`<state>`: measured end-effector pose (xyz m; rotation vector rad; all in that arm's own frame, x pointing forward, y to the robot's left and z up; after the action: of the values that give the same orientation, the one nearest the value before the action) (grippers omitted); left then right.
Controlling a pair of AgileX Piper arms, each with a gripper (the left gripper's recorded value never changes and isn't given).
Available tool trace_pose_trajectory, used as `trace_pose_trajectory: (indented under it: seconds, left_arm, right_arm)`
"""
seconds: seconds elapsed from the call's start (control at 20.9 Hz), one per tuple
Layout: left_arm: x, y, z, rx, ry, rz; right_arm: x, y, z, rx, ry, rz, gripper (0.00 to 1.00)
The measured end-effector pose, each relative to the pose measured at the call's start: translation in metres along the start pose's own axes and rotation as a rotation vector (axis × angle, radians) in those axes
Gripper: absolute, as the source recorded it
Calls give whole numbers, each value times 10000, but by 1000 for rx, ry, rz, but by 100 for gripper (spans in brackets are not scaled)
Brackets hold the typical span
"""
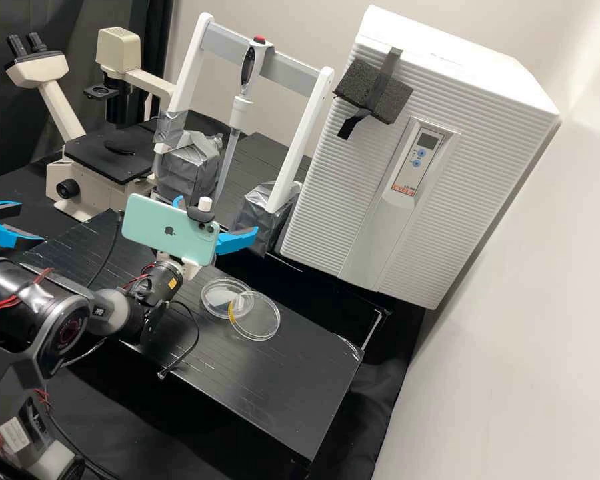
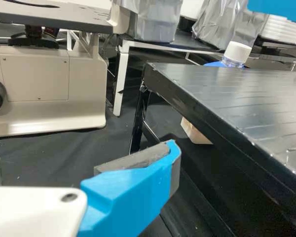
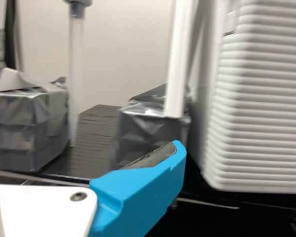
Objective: Open the bottle
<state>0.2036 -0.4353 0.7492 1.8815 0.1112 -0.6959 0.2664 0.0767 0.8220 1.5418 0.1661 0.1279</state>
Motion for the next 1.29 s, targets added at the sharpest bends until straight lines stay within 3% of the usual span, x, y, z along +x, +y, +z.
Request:
trace_pose_trajectory:
  seconds: [0.19,0.62,0.96,1.05,1.1,1.29]
  left_arm:
    - [-6,6,-14,-2,7,4]
    - [-12,11,-28,-3,14,7]
    - [-12,11,-28,-3,14,7]
    - [-12,11,-28,-3,14,7]
    - [-12,11,-28,-3,14,7]
    - [-12,11,-28,-3,14,7]
  right_arm:
    - [41,-140,40,-3,-13,-49,100]
    - [91,-319,157,12,-65,-103,100]
    - [95,-333,185,19,-112,-77,100]
    - [96,-339,190,0,-113,-80,100]
    - [96,-339,190,-5,-113,-81,0]
    - [125,-355,205,-10,-117,-85,0]
